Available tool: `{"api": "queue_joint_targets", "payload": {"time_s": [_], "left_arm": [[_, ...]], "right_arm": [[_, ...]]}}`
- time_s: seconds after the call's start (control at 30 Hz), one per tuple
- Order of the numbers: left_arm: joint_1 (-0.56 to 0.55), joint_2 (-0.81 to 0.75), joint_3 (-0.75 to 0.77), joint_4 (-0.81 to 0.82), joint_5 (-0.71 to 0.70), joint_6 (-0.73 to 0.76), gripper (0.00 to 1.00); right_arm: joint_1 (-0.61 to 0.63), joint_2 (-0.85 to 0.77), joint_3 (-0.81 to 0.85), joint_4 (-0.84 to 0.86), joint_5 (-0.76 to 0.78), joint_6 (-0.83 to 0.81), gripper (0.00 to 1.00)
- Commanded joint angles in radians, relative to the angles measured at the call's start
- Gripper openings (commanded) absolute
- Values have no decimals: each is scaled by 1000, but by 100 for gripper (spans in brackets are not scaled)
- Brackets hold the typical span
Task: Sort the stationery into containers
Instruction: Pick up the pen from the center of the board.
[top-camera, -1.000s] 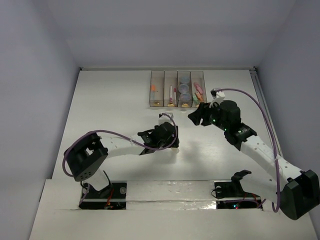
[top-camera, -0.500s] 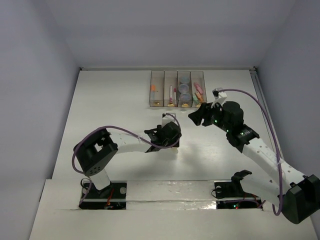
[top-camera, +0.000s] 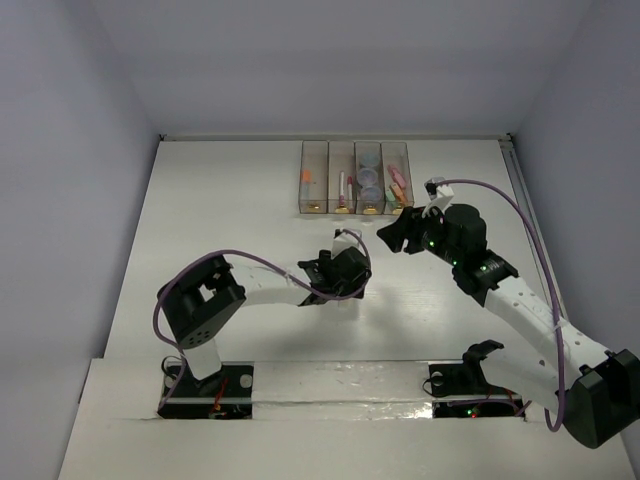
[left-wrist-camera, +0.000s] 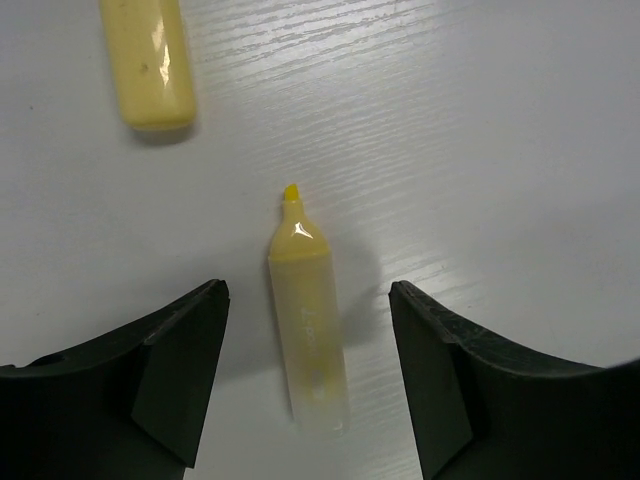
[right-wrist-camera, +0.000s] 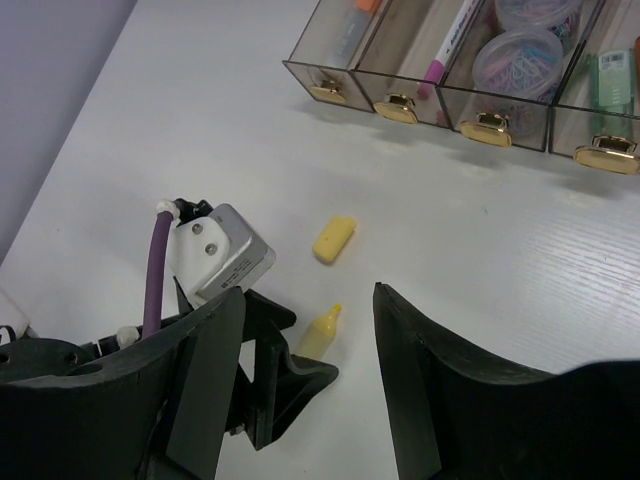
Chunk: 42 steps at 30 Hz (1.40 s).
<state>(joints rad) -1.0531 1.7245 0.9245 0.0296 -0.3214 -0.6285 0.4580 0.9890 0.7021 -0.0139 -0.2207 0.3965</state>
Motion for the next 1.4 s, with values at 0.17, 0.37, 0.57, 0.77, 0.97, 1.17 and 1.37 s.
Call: {"api": "queue_joint_targets", "payload": {"time_s": [0.17,0.37,0.57,0.77,0.97,1.17,1.37], "left_arm": [[-54,-74,-45,-53,8,-5,58],[-64,-43,-58,-68,-15,-14,52],[-73,18,-20,-105,-85,-13,45],[-103,96,17,-158,-159,-22,45],[-123,135,37,-188,-189,-30,41],[-133,135,17,-189,-191,-48,32],[-151,121,7,-211,-200,-68,46]], "right_arm": [[1,-4,-9,66,9,5,60],[1,-16,-9,65,14,7,60],[1,-42,-16,69,12,8,60],[1,-70,-21,66,18,7,60],[1,-92,-19,60,29,8,60],[1,-121,-24,52,50,8,60],[1,-128,-21,40,72,2,60]]}}
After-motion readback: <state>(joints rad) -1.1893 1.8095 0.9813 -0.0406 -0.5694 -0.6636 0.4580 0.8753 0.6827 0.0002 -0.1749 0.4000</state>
